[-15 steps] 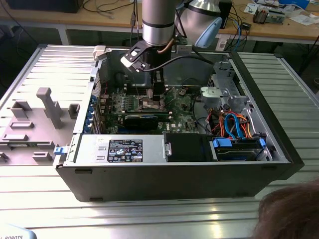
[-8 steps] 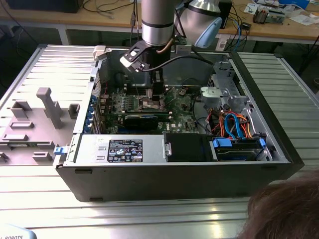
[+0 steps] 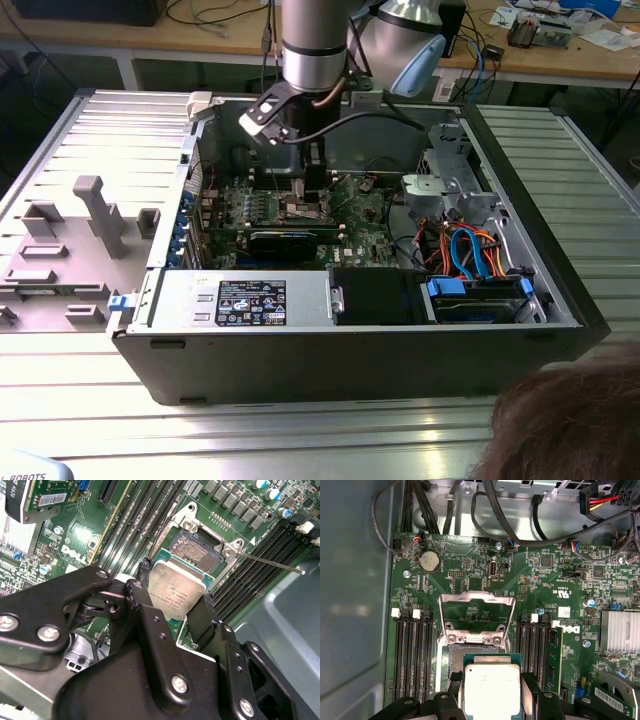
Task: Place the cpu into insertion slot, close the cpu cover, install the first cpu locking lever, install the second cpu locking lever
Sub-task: 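Place the cpu into insertion slot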
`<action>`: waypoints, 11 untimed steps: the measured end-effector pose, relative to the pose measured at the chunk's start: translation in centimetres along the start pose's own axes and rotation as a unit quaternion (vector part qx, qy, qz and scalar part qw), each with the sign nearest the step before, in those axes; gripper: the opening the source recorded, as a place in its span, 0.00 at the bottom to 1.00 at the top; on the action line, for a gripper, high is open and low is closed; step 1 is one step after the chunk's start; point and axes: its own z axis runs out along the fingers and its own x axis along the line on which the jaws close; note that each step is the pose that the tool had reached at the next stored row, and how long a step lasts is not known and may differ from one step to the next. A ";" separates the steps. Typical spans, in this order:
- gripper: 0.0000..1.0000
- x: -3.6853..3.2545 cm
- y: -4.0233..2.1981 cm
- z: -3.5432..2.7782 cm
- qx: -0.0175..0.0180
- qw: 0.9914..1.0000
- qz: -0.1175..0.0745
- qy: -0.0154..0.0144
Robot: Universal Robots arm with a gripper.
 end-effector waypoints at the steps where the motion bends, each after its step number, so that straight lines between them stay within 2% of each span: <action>1: 0.55 0.00 -0.03 0.01 0.000 1.000 0.000 0.000; 11: 0.55 0.02 -0.22 0.09 0.000 1.000 0.000 0.000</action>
